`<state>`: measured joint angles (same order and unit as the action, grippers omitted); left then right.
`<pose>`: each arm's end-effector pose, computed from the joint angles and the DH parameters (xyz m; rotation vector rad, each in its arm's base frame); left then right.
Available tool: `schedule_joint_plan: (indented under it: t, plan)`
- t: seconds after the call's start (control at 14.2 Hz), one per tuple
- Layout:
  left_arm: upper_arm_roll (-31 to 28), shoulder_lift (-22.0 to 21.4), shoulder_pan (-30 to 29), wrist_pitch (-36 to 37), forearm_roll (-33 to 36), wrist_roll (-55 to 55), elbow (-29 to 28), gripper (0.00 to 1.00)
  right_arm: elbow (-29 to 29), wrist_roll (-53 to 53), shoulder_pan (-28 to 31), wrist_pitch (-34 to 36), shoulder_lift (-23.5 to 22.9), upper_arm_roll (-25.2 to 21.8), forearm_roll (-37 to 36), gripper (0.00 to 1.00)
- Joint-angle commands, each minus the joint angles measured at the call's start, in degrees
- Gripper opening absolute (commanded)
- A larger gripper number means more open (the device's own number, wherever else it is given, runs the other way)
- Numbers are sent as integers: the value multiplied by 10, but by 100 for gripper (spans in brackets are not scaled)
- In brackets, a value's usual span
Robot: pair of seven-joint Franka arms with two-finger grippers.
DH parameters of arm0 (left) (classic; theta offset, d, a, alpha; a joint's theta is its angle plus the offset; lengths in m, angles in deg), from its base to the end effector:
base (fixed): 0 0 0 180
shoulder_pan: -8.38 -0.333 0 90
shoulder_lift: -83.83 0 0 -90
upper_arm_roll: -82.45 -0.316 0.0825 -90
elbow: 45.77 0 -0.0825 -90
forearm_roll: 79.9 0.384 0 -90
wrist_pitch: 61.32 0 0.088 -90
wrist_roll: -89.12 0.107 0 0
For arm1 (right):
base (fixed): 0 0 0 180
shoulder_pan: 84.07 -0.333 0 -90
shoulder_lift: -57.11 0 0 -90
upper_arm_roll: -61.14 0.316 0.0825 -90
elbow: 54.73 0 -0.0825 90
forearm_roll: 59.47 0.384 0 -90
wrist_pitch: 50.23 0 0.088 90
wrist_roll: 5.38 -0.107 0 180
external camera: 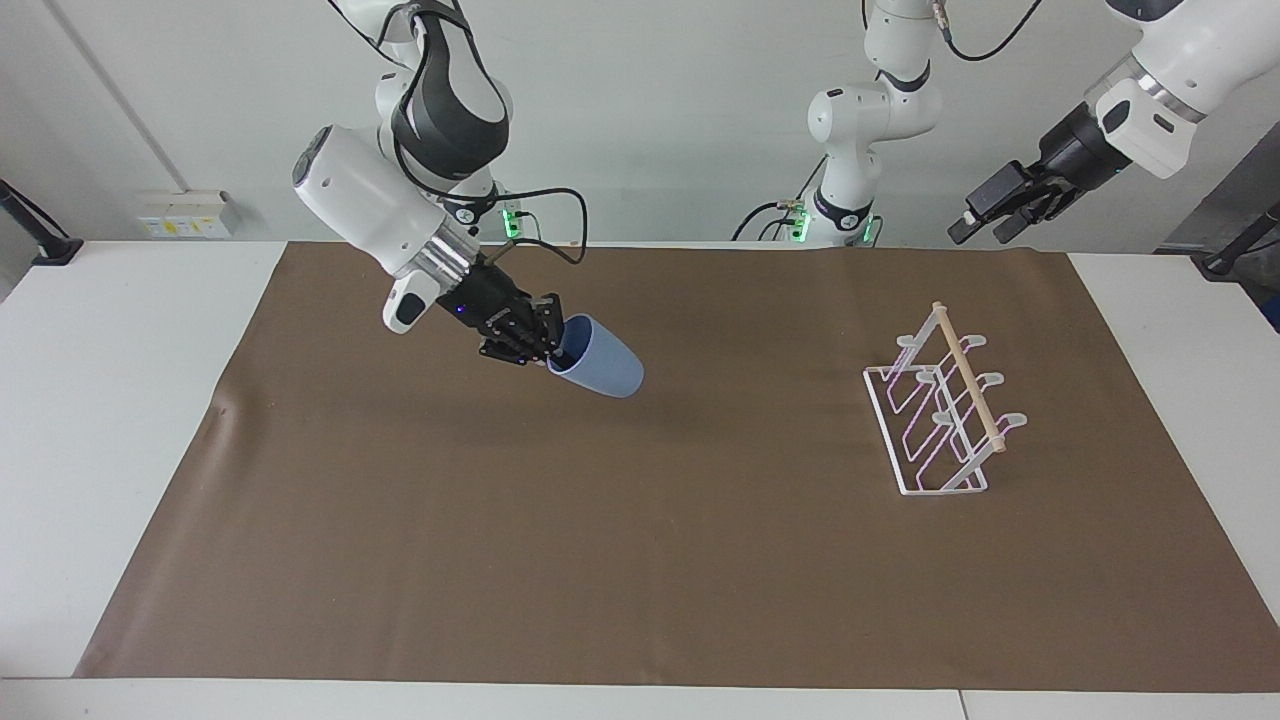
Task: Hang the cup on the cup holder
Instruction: 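Lift the cup with the right gripper while the left gripper approaches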
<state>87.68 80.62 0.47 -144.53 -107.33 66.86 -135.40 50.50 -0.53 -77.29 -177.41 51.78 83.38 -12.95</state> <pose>0.5259 -0.0308 0.6604 2.6290 0.5213 -0.1839 0.5907 0.1798 0.5193 -2.3623 0.0780 -0.2530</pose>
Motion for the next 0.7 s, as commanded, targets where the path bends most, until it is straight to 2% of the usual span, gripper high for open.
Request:
schedule_joint_plan:
  t: [0.0, 0.14, 0.35, 0.42, 0.63]
  plan:
    - [5, -47, -28, -52, -90, -60, -85, 100, -17, 1, 15, -15, 1, 41, 51, 0]
    - [6, -79, -39, -91, -168, -85, -155, 100, -20, -4, 16, -51, 1, 83, 78, 0]
    - [6, -113, -40, -163, -287, -143, -237, 100, -20, -39, 17, -127, -2, 144, 79, 0]
    - [7, -119, -34, -190, -335, -158, -267, 100, -20, -50, 17, -142, -4, 156, 79, 0]
    - [7, -114, -34, -202, -435, -164, -317, 100, -20, -87, 17, -179, -5, 185, 78, 0]
